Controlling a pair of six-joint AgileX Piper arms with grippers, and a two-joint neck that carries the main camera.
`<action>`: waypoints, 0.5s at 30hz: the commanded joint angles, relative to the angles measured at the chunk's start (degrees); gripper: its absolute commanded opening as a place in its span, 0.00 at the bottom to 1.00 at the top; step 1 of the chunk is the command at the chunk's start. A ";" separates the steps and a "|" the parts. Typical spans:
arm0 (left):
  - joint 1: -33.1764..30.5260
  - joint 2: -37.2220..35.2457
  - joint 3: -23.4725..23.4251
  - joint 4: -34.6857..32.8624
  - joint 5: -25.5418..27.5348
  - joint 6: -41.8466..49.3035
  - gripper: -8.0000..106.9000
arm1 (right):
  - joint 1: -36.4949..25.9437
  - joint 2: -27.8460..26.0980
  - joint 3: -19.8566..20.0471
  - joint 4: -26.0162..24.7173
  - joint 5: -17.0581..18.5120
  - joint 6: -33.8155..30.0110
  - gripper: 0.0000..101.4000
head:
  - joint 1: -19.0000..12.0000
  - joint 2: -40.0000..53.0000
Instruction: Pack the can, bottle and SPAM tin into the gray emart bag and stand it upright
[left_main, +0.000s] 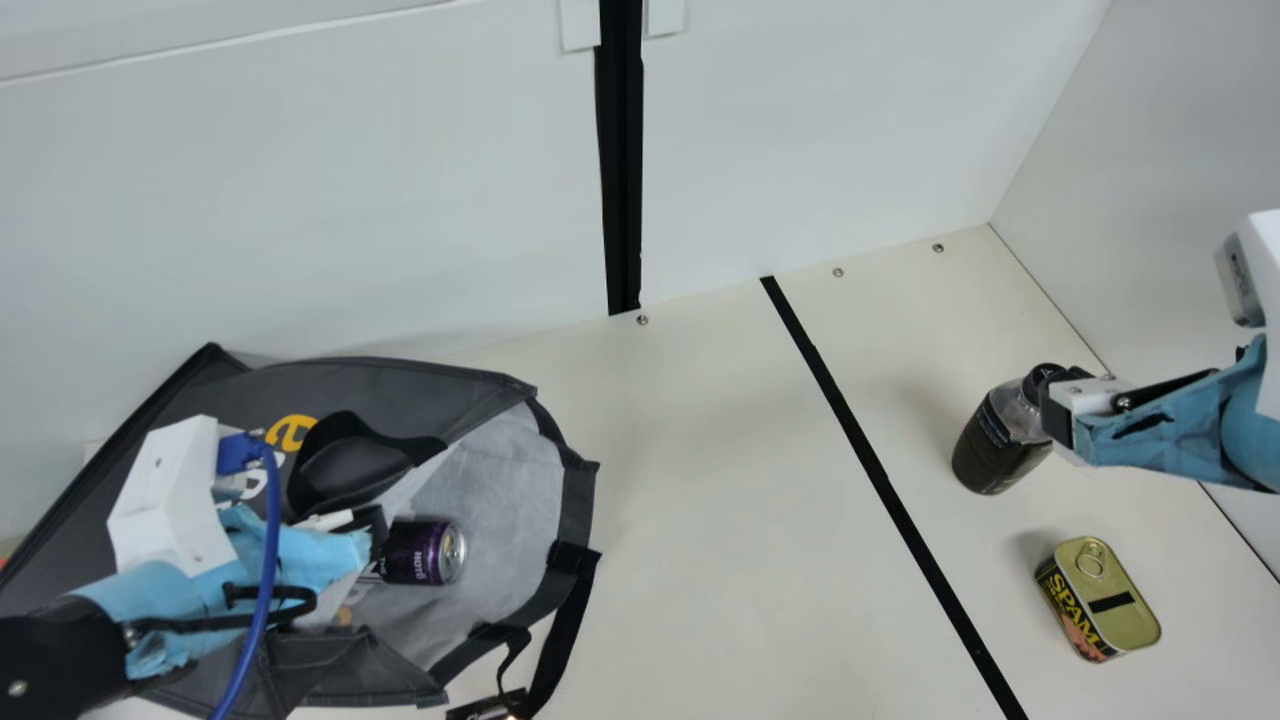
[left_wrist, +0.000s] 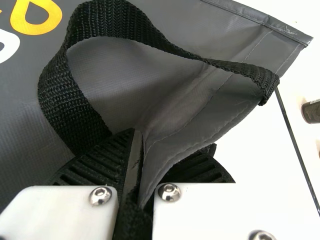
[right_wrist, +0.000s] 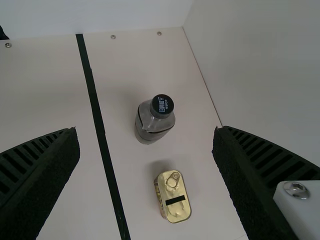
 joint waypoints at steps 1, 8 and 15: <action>0.00 0.00 0.00 0.00 0.00 0.00 0.00 | 0.09 0.01 0.12 0.17 0.03 -0.06 0.94 | -1.30 -0.05; 0.00 0.00 0.00 0.00 0.00 0.00 0.00 | 0.16 0.47 0.08 0.23 0.03 -0.06 0.94 | -1.30 -0.05; 0.00 0.00 0.00 0.00 0.00 0.00 0.00 | -0.22 1.92 -0.48 0.64 0.03 -0.54 0.94 | -1.30 -0.05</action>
